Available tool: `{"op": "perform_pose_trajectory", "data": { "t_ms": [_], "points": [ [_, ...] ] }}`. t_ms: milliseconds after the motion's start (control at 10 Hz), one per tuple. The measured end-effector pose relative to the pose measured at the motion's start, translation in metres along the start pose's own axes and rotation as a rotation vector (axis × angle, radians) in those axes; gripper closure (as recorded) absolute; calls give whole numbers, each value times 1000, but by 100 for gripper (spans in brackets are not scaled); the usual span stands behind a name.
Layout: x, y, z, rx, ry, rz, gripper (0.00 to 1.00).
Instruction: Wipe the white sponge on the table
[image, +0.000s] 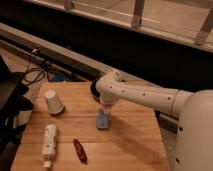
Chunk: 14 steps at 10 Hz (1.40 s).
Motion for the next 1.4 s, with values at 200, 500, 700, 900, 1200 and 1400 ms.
{"op": "perform_pose_trajectory", "data": {
  "t_ms": [200,500,700,900,1200,1400],
  "points": [
    [23,22,-8,-25,73,18,98],
    [71,10,-22,-21,145,120,98],
    [84,-18,-24,1,137,184,98],
    [76,-46,-23,32,93,211,98],
    [26,-54,-18,40,54,149,98],
    [-12,-43,-10,19,48,69,98]
  ]
}}
